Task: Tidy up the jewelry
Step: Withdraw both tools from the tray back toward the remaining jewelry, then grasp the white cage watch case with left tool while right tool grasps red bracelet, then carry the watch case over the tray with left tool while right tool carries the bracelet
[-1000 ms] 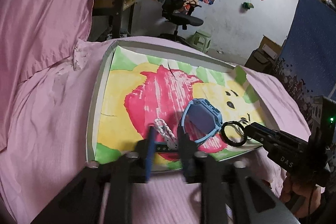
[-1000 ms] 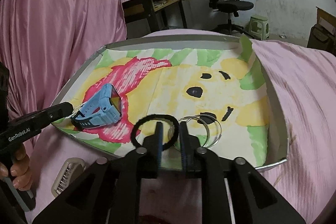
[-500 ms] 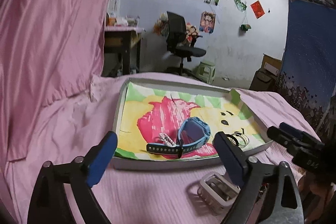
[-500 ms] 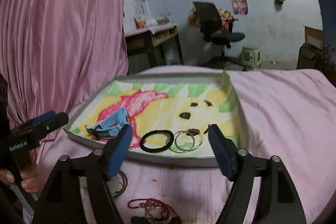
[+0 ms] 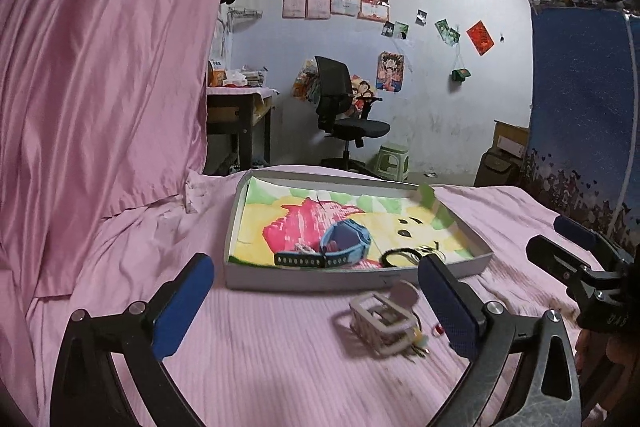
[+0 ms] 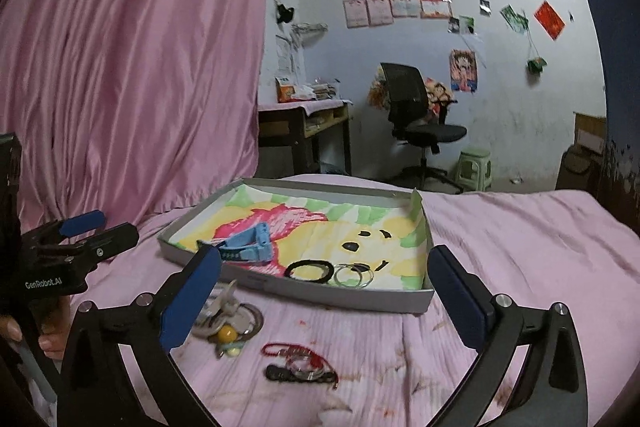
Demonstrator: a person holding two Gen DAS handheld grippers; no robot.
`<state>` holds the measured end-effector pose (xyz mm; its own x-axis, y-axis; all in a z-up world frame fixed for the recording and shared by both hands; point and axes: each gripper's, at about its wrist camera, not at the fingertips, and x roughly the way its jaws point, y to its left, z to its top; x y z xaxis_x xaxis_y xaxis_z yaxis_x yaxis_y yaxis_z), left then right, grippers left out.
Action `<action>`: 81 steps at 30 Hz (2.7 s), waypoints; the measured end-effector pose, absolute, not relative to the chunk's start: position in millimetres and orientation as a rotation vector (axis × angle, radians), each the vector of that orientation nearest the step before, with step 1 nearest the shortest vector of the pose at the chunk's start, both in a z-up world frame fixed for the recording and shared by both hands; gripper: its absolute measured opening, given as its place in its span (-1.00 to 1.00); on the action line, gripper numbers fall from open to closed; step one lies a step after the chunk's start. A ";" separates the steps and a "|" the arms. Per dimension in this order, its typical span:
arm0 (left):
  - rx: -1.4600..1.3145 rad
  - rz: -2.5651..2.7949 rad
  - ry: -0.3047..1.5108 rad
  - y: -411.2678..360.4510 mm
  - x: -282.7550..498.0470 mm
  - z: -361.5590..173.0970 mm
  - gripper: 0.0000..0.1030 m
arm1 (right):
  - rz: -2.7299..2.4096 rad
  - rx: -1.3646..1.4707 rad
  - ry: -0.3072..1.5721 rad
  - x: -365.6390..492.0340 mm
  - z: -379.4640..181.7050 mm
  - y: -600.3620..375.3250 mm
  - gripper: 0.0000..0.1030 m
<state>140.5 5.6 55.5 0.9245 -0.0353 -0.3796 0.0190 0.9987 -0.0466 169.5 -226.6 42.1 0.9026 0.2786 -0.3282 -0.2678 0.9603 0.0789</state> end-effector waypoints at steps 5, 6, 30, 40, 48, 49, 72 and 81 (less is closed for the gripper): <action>-0.023 -0.027 0.390 2.3 123.4 52.8 0.99 | 0.292 0.009 0.331 149.6 42.7 -227.1 0.97; -0.023 -0.027 0.393 2.4 120.1 51.8 0.99 | 0.293 0.012 0.333 147.1 42.2 -228.6 0.97; -0.028 -0.156 0.692 -0.8 149.7 17.9 0.99 | 0.302 -0.030 0.593 158.5 -7.0 -227.9 0.96; -0.097 -0.236 0.764 -0.8 168.1 10.9 0.57 | 0.341 -0.003 0.697 177.9 -21.4 -225.2 0.27; -0.211 -0.278 0.808 1.2 187.0 10.2 0.21 | 0.361 0.045 0.767 200.1 -31.4 -227.5 -0.12; -0.234 -0.282 0.819 1.6 190.5 9.1 0.15 | 0.365 0.052 0.777 202.5 -33.1 -226.7 -0.14; -0.407 -0.307 0.973 14.5 233.6 -13.2 -0.77 | 0.395 0.020 0.846 223.7 -46.2 -211.5 -0.85; -0.354 -0.304 0.929 12.6 223.1 -7.2 -0.83 | 0.400 0.033 0.790 214.3 -42.5 -215.0 -0.88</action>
<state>223.1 12.6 -7.2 0.5638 -0.4022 -0.7214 0.1018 0.9006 -0.4225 214.3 -215.0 -42.5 0.6327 0.3621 -0.6845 -0.3375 0.9245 0.1772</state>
